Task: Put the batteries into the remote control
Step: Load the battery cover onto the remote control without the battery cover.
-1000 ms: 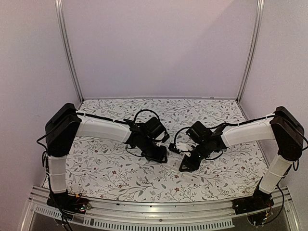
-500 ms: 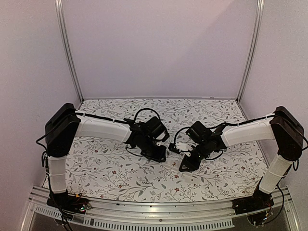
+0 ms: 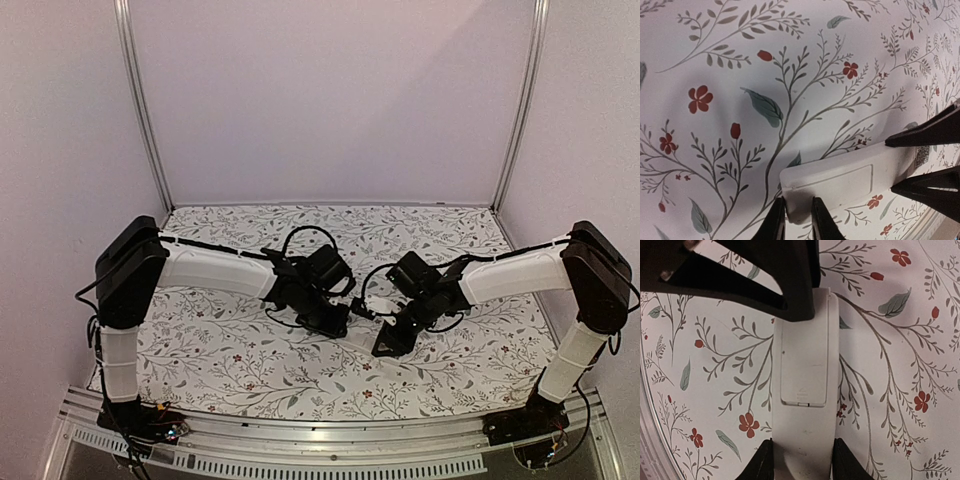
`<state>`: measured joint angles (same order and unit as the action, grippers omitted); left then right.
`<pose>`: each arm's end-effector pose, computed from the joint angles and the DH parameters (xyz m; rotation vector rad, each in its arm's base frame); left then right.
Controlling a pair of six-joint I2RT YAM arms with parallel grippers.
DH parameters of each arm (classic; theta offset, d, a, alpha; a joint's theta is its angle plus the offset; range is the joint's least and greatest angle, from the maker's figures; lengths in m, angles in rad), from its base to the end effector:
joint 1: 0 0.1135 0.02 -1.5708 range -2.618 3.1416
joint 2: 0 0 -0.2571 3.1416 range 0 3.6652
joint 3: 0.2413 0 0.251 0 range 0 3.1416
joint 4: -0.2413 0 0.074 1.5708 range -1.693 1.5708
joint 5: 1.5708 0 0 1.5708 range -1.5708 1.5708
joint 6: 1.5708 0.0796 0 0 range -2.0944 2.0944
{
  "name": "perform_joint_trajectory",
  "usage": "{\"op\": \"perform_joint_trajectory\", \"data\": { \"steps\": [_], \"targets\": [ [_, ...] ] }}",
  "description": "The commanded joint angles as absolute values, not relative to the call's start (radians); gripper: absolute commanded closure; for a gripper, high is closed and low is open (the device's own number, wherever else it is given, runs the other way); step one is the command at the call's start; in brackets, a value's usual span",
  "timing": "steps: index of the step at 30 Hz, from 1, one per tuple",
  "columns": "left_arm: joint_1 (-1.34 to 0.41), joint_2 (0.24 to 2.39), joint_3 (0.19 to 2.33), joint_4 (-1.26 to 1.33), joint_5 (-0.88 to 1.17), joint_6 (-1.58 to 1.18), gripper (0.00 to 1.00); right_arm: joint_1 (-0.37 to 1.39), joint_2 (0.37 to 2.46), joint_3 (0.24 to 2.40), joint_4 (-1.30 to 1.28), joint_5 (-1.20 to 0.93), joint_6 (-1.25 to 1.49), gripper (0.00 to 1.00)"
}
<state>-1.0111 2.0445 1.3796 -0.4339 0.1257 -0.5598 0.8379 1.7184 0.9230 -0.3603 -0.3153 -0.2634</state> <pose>0.2228 -0.3745 0.1029 0.6756 2.7512 -0.6077 0.2035 0.2630 0.0988 -1.5305 2.3153 0.5884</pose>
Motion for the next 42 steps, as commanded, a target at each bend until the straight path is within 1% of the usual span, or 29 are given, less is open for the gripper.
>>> {"op": "perform_joint_trajectory", "data": {
  "steps": [1, 8, 16, 22, 26, 31, 33, 35, 38, 41, 42],
  "targets": [
    [-1.063, 2.111, 1.38, -0.463, 0.177, -0.57, 0.82, 0.848, 1.754, 0.935, -0.347, -0.283, -0.266, 0.9],
    [-1.078, 2.12, 1.365, -0.435, 0.223, -0.582, 0.85, 0.849, 1.752, 0.933, -0.34, -0.274, -0.261, 0.94],
    [-1.103, 2.127, 1.342, -0.381, 0.293, -0.606, 0.86, 0.848, 1.748, 0.93, -0.333, -0.261, -0.258, 0.97],
    [-1.087, 2.113, 1.322, -0.378, 0.294, -0.618, 0.79, 0.848, 1.746, 0.927, -0.333, -0.261, -0.262, 0.97],
    [-1.002, 2.034, 1.258, -0.346, 0.279, -0.632, 0.75, 0.848, 1.738, 0.924, -0.332, -0.276, -0.272, 0.96],
    [-0.919, 1.918, 1.215, -0.331, 0.245, -0.601, 0.64, 0.85, 1.735, 0.931, -0.339, -0.289, -0.296, 0.91],
    [-0.891, 1.88, 1.2, -0.32, 0.251, -0.594, 0.6, 0.851, 1.744, 0.944, -0.351, -0.293, -0.31, 0.86],
    [-0.865, 1.843, 1.182, -0.308, 0.238, -0.593, 0.55, 0.853, 1.75, 0.961, -0.363, -0.282, -0.321, 0.69],
    [-0.833, 1.802, 1.153, -0.295, 0.217, -0.59, 0.49, 0.853, 1.753, 0.987, -0.385, -0.253, -0.327, 0.51],
    [-0.81, 1.775, 1.132, -0.286, 0.203, -0.591, 0.42, 0.853, 1.741, 1.012, -0.409, -0.219, -0.326, 0.41],
    [-0.807, 1.767, 1.128, -0.287, 0.191, -0.589, 0.38, 0.852, 1.74, 1.025, -0.425, -0.203, -0.326, 0.38]
  ]
}}
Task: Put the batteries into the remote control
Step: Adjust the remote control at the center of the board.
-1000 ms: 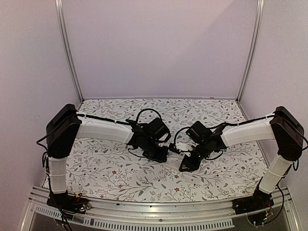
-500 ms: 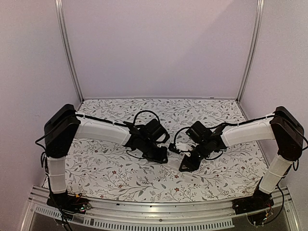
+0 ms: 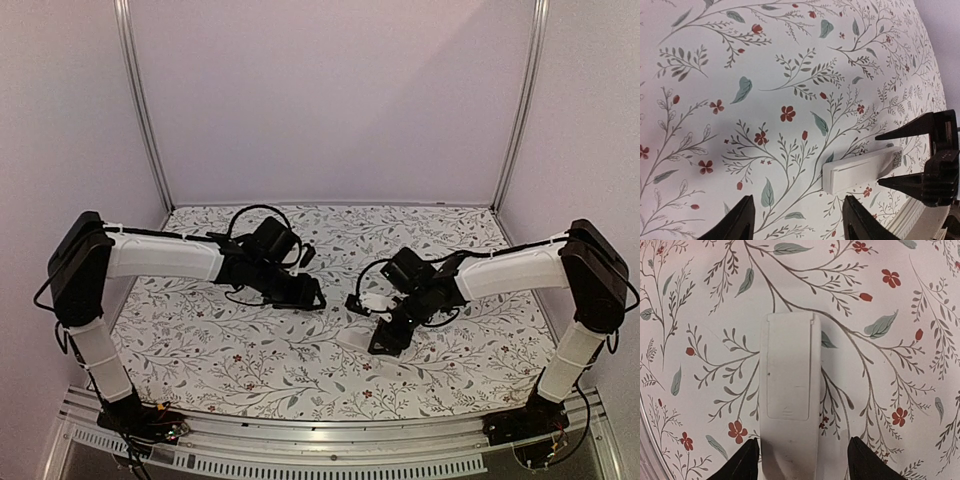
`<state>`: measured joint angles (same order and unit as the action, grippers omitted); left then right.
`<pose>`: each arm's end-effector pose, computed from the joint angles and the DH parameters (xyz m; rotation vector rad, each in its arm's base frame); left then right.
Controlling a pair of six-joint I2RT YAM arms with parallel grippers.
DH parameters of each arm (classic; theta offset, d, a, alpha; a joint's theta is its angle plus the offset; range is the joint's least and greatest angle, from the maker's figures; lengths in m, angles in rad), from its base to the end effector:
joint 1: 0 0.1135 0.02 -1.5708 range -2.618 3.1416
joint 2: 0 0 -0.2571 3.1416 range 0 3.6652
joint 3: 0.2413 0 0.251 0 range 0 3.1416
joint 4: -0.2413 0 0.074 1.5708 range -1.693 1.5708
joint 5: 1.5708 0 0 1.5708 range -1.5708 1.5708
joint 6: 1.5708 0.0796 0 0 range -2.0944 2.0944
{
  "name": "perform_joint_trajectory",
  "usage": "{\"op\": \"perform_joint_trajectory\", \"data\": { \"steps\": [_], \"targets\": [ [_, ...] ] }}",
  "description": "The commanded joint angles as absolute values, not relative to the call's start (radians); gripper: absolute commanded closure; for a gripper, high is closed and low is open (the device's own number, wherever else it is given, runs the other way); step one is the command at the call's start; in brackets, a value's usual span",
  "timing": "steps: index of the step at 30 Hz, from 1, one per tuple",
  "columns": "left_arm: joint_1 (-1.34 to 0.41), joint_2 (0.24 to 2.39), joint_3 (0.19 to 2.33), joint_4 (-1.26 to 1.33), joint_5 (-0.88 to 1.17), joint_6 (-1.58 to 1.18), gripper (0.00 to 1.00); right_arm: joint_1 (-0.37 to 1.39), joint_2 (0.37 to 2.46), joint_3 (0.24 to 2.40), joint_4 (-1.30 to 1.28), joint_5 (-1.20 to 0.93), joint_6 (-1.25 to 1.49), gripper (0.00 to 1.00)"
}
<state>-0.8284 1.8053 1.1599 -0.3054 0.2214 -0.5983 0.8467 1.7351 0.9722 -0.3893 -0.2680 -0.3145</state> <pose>0.2566 -0.3056 0.1414 0.4060 2.6746 -0.7939 0.2101 0.2694 0.1043 -1.5817 2.2669 0.5137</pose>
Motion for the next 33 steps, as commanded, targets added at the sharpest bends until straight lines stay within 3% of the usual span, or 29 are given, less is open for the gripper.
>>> {"op": "perform_joint_trajectory", "data": {
  "steps": [1, 4, 6, 8, 14, 27, 33],
  "targets": [
    [-0.803, 1.757, 1.123, -0.286, 0.184, -0.586, 0.32, 0.852, 1.74, 1.044, -0.452, -0.167, -0.332, 0.35],
    [-0.796, 1.738, 1.109, -0.283, 0.157, -0.579, 0.08, 0.853, 1.757, 1.097, -0.575, -0.051, -0.357, 0.31],
    [-0.791, 1.729, 1.099, -0.273, 0.144, -0.578, 0.01, 0.853, 1.764, 1.128, -0.621, -0.047, -0.35, 0.29],
    [-0.786, 1.726, 1.093, -0.262, 0.15, -0.577, 0.0, 0.855, 1.749, 1.125, -0.647, -0.059, -0.336, 0.25],
    [-0.783, 1.743, 1.088, -0.233, 0.166, -0.574, 0.0, 0.889, 1.669, 1.089, -0.708, -0.045, -0.329, 0.02],
    [-0.75, 1.709, 1.036, -0.181, 0.178, -0.598, 0.0, 0.897, 1.784, 1.104, -0.739, 0.239, -0.299, 0.01],
    [-0.749, 1.685, 1.007, -0.169, 0.17, -0.59, 0.0, 0.835, 1.825, 1.138, -0.712, 0.247, -0.283, 0.01]
  ]
}}
